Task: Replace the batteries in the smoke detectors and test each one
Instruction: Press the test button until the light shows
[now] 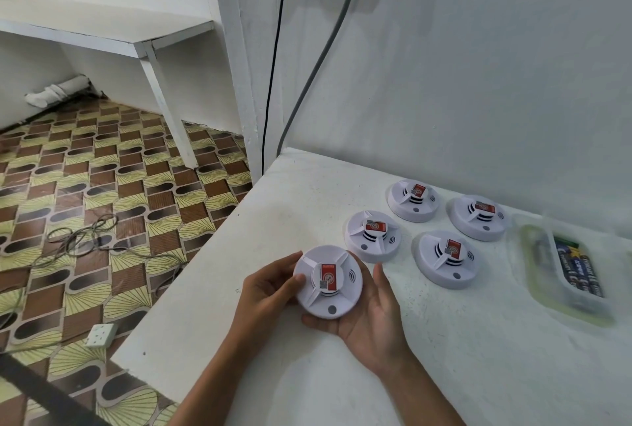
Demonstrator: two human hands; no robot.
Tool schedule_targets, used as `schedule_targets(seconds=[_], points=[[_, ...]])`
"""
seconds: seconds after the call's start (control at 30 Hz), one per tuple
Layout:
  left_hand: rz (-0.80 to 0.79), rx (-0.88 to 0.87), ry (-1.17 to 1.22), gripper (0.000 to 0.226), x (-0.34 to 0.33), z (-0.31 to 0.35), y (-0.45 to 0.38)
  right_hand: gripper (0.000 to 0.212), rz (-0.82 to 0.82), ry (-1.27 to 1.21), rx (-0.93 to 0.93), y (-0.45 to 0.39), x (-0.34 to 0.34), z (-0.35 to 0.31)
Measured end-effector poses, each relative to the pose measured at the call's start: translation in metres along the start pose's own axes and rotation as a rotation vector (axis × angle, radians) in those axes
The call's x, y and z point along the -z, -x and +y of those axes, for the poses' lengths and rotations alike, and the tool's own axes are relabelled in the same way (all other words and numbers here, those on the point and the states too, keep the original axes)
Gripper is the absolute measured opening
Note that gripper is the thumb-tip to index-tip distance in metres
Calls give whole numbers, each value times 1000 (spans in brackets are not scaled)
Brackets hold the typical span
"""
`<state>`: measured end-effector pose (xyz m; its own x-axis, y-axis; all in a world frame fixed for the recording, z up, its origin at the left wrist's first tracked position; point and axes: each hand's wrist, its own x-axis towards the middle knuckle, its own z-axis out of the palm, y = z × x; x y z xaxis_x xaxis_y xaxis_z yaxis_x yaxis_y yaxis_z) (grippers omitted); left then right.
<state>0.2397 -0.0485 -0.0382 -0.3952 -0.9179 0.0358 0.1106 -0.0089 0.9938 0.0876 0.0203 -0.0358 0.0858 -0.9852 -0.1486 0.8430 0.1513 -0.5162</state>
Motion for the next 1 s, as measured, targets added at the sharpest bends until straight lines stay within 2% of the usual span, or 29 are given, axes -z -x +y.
schedule_targets(seconds=[0.17, 1.0], points=[[2, -4, -7, 42, 0, 0, 0, 98, 13, 23, -19, 0, 1, 0], [4, -1, -20, 34, -1, 0, 0, 96, 18, 39, -32, -1, 2, -1]])
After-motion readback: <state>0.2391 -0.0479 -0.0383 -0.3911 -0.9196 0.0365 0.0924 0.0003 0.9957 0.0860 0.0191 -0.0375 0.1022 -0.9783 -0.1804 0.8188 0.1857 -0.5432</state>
